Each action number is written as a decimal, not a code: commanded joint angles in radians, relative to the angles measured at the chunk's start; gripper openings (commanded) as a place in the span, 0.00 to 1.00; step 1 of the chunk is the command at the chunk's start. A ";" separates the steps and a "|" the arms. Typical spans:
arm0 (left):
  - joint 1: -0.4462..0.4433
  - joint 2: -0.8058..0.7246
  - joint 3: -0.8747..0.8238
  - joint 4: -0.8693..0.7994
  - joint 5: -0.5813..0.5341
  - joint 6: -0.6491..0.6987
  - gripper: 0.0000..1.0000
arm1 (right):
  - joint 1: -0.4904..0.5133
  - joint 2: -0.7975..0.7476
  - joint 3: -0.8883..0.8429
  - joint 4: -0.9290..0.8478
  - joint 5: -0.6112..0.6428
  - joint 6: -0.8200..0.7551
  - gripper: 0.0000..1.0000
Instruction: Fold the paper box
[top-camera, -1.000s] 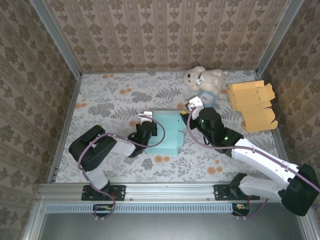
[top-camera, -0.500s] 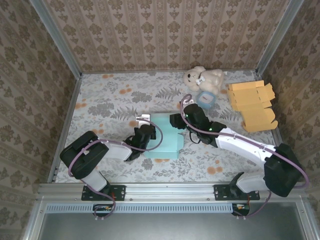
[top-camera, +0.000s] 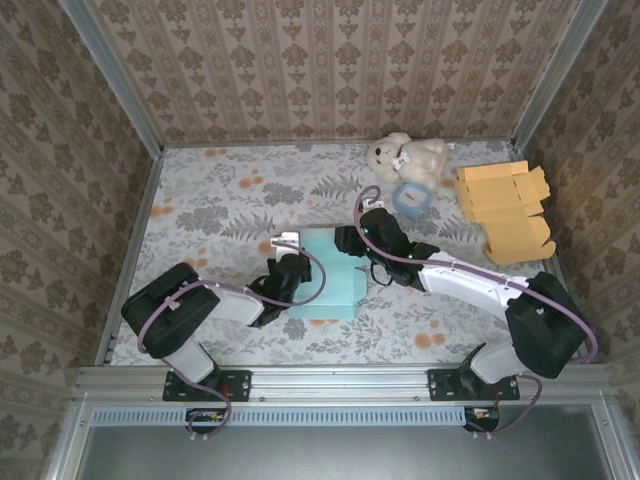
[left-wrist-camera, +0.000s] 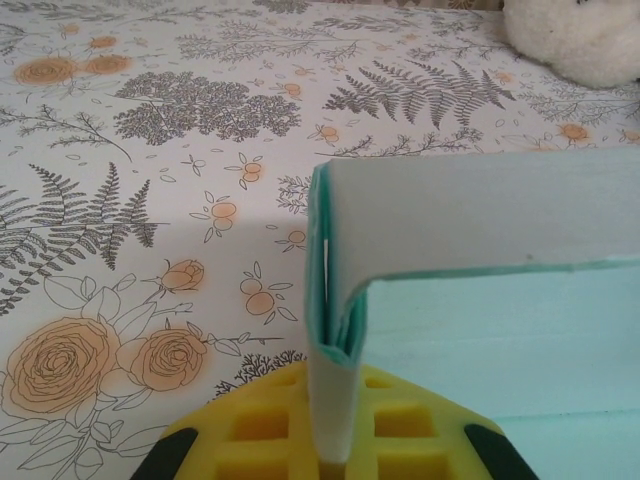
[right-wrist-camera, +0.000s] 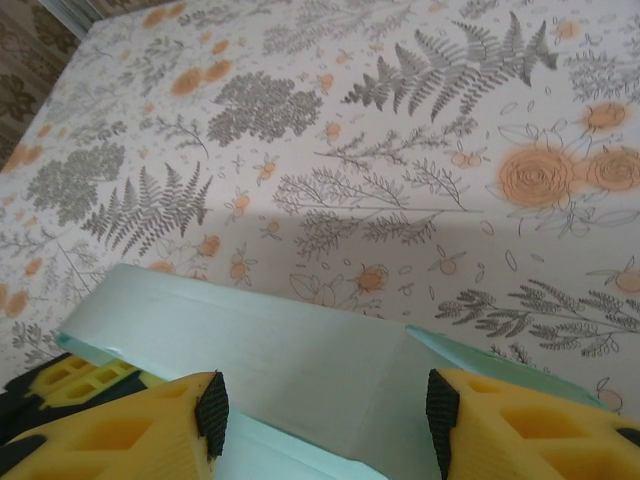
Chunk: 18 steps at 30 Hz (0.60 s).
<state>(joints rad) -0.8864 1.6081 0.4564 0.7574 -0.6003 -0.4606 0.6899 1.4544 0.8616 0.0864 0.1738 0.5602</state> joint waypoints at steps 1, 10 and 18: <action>-0.018 0.007 -0.004 0.036 -0.055 -0.014 0.00 | -0.005 0.021 -0.027 0.051 -0.008 0.044 0.58; -0.051 0.029 0.018 0.040 -0.073 -0.010 0.00 | -0.003 0.055 -0.069 0.252 -0.227 0.151 0.58; -0.060 0.046 0.024 0.036 -0.067 -0.026 0.00 | -0.003 -0.006 -0.139 0.363 -0.261 0.126 0.58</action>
<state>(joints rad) -0.9268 1.6436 0.4583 0.7589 -0.6823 -0.4767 0.6777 1.4960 0.7326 0.3580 -0.0170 0.7033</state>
